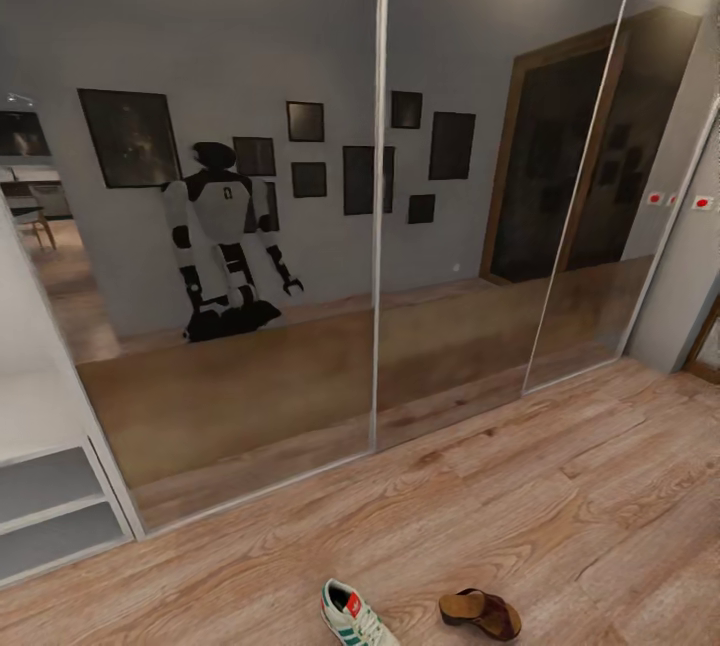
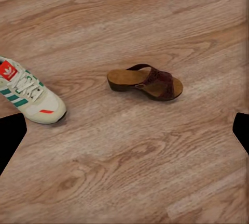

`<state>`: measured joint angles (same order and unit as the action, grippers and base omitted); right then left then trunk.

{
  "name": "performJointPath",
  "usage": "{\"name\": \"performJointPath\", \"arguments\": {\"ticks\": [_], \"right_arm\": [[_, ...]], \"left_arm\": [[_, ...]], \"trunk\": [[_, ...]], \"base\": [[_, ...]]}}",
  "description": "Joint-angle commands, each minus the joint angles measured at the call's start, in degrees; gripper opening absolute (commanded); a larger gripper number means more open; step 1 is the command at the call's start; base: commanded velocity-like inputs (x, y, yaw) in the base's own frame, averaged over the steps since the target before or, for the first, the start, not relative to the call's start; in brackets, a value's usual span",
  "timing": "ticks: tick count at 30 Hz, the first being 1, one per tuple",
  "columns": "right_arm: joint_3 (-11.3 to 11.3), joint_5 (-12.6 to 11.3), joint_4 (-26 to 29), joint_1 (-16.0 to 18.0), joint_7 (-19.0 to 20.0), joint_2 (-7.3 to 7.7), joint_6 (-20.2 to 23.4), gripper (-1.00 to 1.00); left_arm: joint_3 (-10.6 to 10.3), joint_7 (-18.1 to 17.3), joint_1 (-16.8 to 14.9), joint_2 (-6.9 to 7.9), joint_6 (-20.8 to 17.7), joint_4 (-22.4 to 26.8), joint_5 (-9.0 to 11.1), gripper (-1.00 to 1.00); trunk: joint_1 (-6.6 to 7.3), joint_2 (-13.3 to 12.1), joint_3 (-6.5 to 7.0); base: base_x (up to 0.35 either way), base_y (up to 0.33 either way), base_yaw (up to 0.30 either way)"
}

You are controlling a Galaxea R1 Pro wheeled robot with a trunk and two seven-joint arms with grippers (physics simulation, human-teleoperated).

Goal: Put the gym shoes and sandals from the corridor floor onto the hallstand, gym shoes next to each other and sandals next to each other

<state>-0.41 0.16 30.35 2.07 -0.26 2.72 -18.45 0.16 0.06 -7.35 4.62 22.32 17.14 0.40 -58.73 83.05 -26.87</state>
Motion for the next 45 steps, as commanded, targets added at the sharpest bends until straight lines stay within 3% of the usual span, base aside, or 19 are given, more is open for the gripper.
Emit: {"name": "performJointPath", "arguments": {"ticks": [1,9,19,45], "right_arm": [[-0.03,0.02,-0.04,0.03,-0.02,0.00,-0.18,1.00],[-0.03,0.01,-0.03,0.03,-0.08,0.00,-0.22,1.00],[-0.03,0.01,-0.03,0.03,-0.09,0.00,-0.26,1.00],[-0.03,-0.07,-0.11,0.03,-0.09,-0.08,-0.21,1.00]], "left_arm": [[0.01,0.01,-0.03,0.01,0.18,-0.05,0.04,1.00],[0.91,0.03,-0.03,0.18,0.18,-0.03,0.04,1.00],[3.05,-0.10,-0.03,0.28,0.23,0.00,-0.04,1.00],[3.27,0.06,-0.03,0.71,0.25,-0.01,0.16,1.00]], "trunk": [[0.01,0.03,-0.06],[0.01,0.03,-0.06],[0.01,0.03,-0.06],[0.01,0.03,-0.61]], "base": [[-0.008,-0.110,0.000],[-0.003,-0.039,0.039],[0.000,-0.004,0.226],[0.000,0.000,0.272]]}}
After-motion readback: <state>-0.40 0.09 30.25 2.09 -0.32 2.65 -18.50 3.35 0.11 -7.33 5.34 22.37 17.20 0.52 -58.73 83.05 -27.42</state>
